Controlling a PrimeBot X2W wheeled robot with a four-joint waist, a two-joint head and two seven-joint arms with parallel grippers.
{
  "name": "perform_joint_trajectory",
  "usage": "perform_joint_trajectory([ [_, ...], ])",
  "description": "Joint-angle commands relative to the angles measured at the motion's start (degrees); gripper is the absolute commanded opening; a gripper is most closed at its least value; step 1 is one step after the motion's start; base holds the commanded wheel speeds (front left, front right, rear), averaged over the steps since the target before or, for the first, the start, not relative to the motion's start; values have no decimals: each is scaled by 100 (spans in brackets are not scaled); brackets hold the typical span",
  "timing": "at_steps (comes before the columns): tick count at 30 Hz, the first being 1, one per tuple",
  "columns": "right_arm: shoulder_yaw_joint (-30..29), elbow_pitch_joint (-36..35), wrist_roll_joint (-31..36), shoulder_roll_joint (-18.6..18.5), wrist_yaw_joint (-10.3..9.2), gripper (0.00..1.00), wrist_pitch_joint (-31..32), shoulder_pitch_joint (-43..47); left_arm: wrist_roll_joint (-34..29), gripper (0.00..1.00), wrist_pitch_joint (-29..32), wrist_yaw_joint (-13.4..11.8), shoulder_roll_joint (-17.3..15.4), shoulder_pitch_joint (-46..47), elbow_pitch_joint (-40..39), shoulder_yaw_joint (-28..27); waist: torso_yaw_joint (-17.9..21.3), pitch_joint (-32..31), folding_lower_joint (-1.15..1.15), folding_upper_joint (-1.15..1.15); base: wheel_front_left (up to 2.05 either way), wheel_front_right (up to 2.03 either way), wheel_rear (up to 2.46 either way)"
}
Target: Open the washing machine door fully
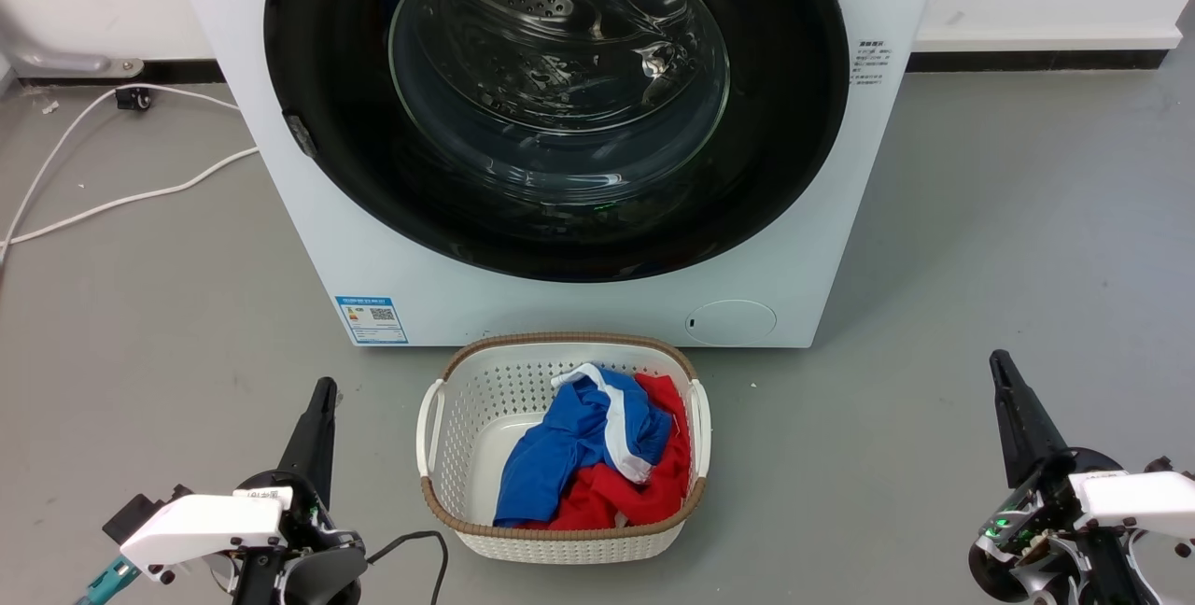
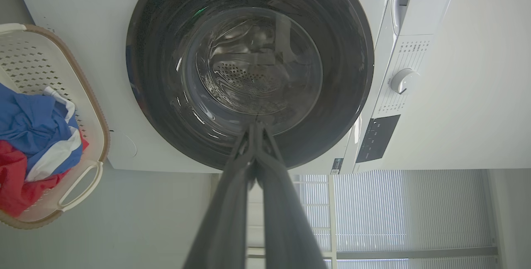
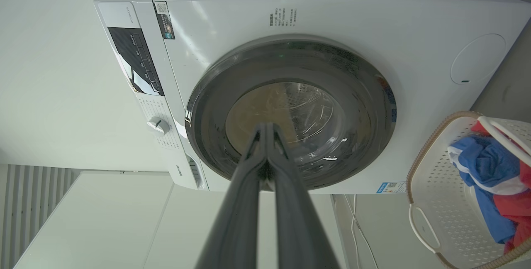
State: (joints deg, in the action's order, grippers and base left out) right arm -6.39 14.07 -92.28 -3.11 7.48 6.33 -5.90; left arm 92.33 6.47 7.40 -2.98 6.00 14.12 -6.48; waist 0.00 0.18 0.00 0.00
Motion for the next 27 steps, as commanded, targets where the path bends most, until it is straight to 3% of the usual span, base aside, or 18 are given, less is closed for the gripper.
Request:
perform_joint_trajectory([
  [1, -8, 7, 11, 23, 2, 0, 13, -68, -30, 0, 14, 17, 13, 50, 0, -20, 0, 0, 0, 0, 0, 0, 0],
  [27, -14, 7, 19, 26, 2, 0, 21, -68, -27, 0, 15, 17, 13, 50, 0, -21, 0, 0, 0, 0, 0, 0, 0],
])
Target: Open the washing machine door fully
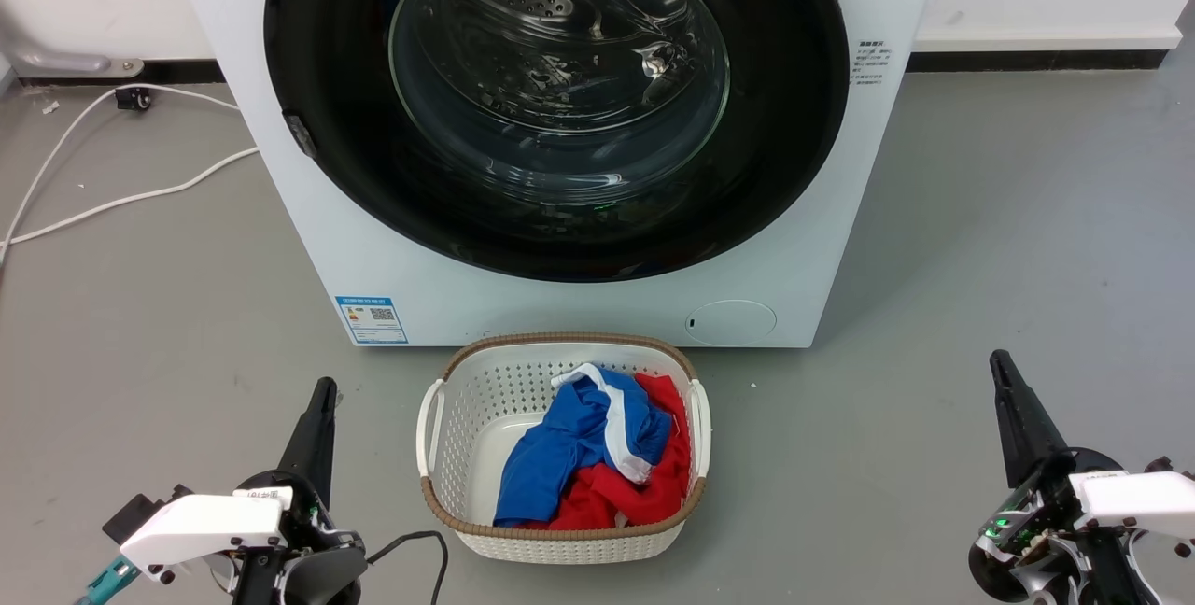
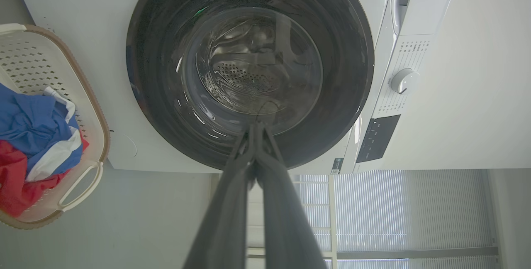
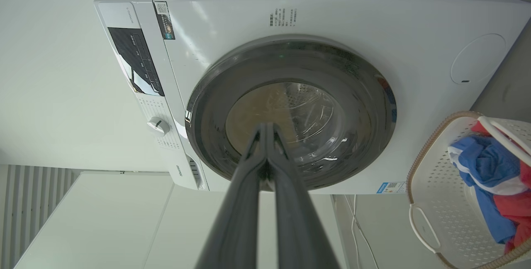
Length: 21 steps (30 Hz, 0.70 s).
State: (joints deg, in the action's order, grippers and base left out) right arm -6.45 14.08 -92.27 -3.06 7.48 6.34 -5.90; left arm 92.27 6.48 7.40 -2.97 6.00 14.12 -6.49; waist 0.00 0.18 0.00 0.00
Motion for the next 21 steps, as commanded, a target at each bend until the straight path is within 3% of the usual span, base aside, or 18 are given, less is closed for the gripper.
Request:
perform_joint_trajectory([
  [1, -8, 5, 19, 20, 2, 0, 20, -68, -22, 0, 14, 17, 12, 50, 0, -20, 0, 0, 0, 0, 0, 0, 0],
  [8, -9, 6, 20, 21, 2, 0, 22, -68, -22, 0, 15, 17, 12, 50, 0, -21, 0, 0, 0, 0, 0, 0, 0],
  [9, -2, 0, 0, 1, 0, 100, 0, 0, 0, 100, 0, 0, 0, 0, 0, 0, 0, 0, 0, 0, 0, 0, 0],
  [21, 184, -70, 252, -12, 1, 100, -272, 166, -194, 100, -285, 1, -13, -50, -43, 325, -11, 3, 0, 0, 0, 0, 0],
])
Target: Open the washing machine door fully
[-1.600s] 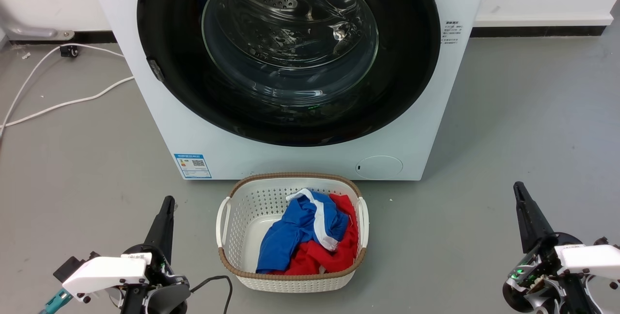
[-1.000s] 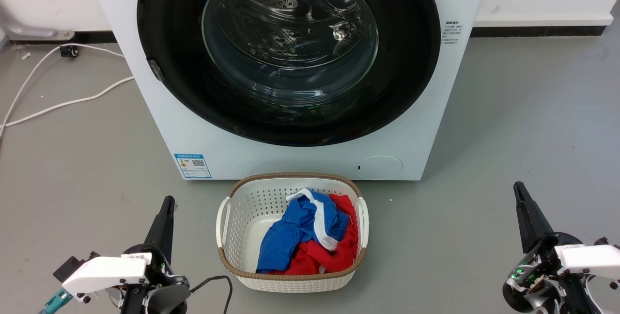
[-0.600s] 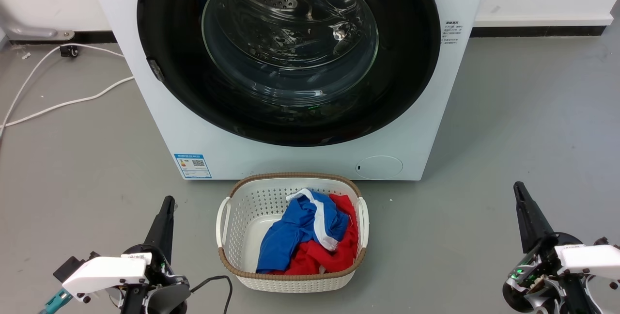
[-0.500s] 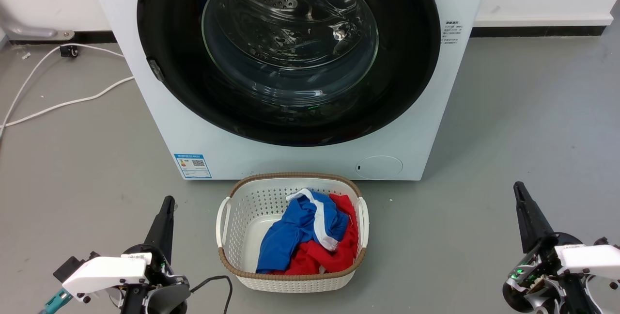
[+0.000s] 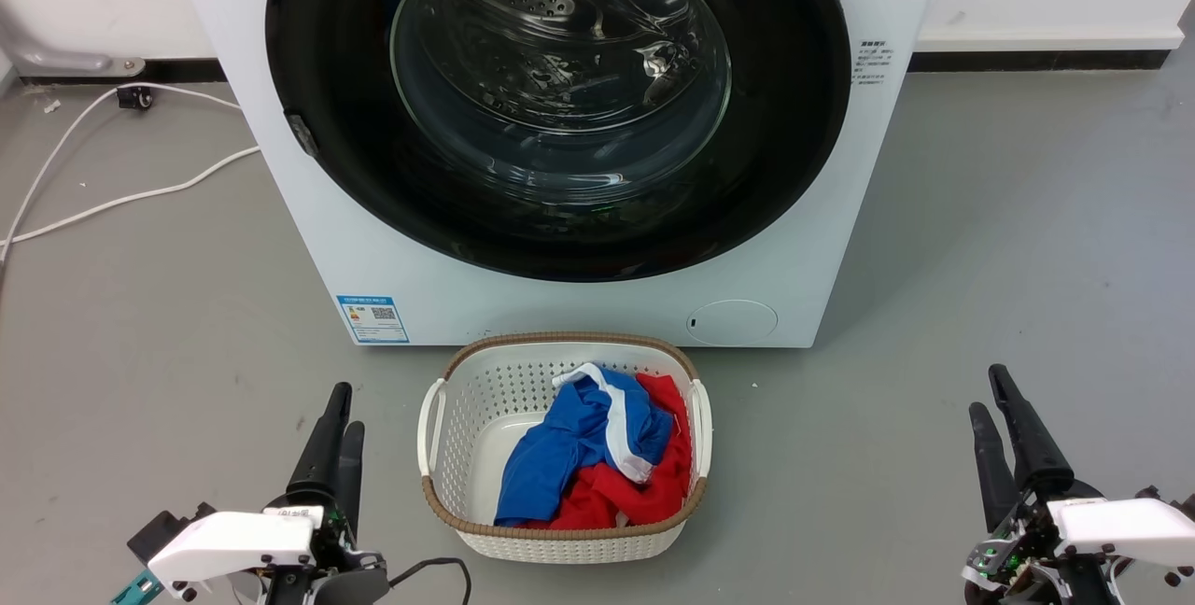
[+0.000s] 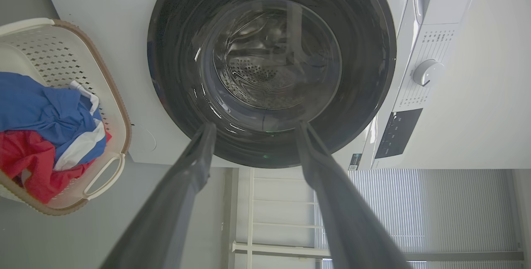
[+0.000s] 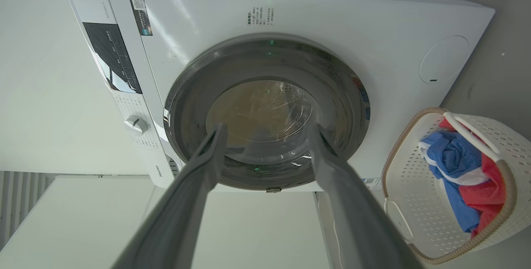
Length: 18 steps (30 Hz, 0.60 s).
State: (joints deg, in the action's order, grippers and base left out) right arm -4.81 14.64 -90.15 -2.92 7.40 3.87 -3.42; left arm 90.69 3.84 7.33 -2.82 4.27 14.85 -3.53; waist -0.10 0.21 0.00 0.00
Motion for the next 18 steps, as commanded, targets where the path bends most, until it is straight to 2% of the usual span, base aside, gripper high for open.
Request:
perform_joint_trajectory([
  [1, 34, -133, 96, -33, 8, 100, -57, -76, -84, 100, -51, 7, -35, 128, -130, 58, -4, 0, 0, 0, 0, 0, 0],
  [8, 118, -184, 767, -105, 9, 100, -252, -65, -616, 100, -237, 9, -39, 122, -290, 150, -27, -4, 0, 0, 0, 0, 0],
  [18, 160, -359, 2177, -74, 10, 100, -484, -33, -1984, 100, -477, 10, -40, 135, -482, 304, -47, -13, 0, 0, 0, 0, 0],
])
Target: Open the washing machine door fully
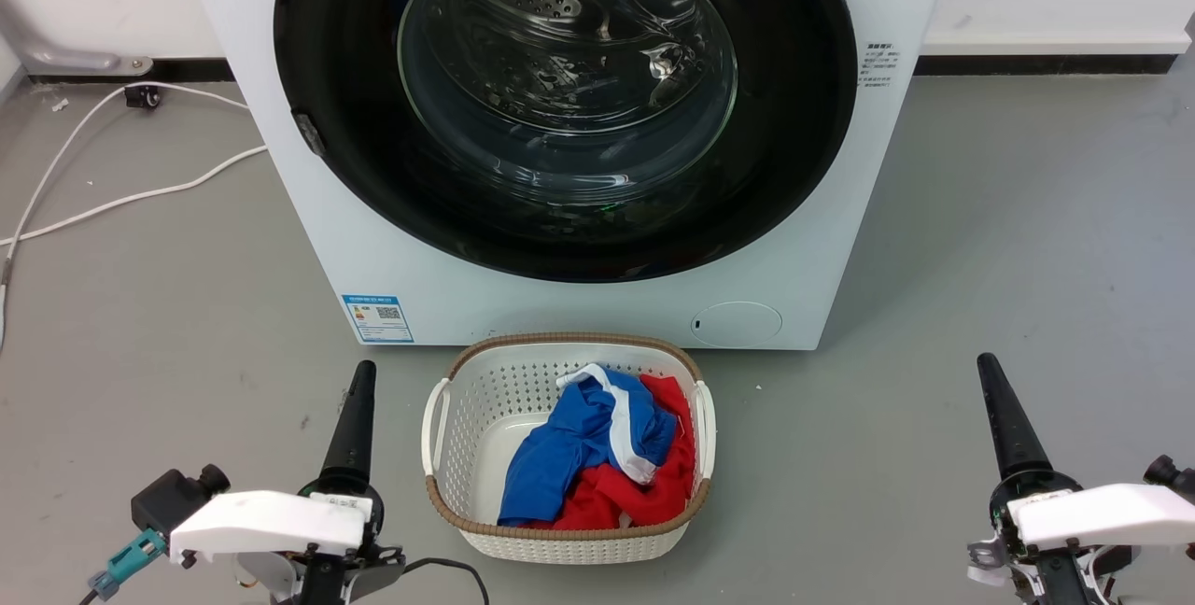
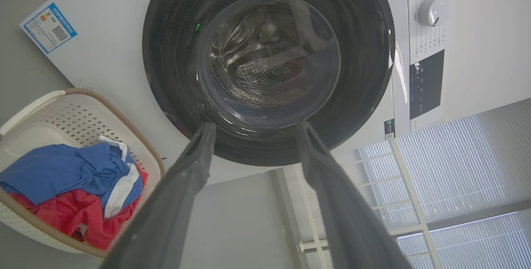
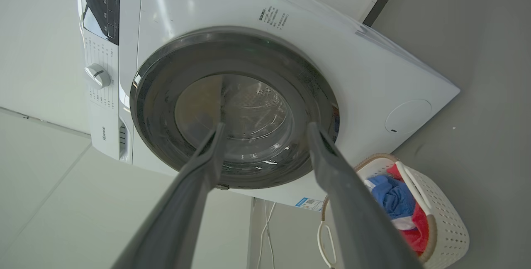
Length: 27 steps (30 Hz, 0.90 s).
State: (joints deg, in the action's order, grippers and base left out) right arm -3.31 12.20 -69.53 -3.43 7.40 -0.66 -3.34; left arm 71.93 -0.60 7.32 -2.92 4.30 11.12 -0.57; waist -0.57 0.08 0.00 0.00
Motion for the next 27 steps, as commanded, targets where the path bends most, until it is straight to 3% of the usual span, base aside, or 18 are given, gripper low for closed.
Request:
perform_joint_trajectory([
  [1, 17, -138, 265, -19, 10, 100, -47, -31, -260, 100, -55, 12, -31, 131, -126, 23, -1, 0, 0, 0, 0, 0, 0],
  [13, 125, -451, 1966, 0, 10, 100, -152, 39, -1786, 100, -307, 14, -164, 118, -227, 229, -13, 10, 0, 0, 0, 0, 0],
  [27, 24, -661, 3341, 10, 11, 100, -94, 159, -2949, 100, -548, 16, -332, 179, -223, 465, -73, -4, 0, 0, 0, 0, 0],
])
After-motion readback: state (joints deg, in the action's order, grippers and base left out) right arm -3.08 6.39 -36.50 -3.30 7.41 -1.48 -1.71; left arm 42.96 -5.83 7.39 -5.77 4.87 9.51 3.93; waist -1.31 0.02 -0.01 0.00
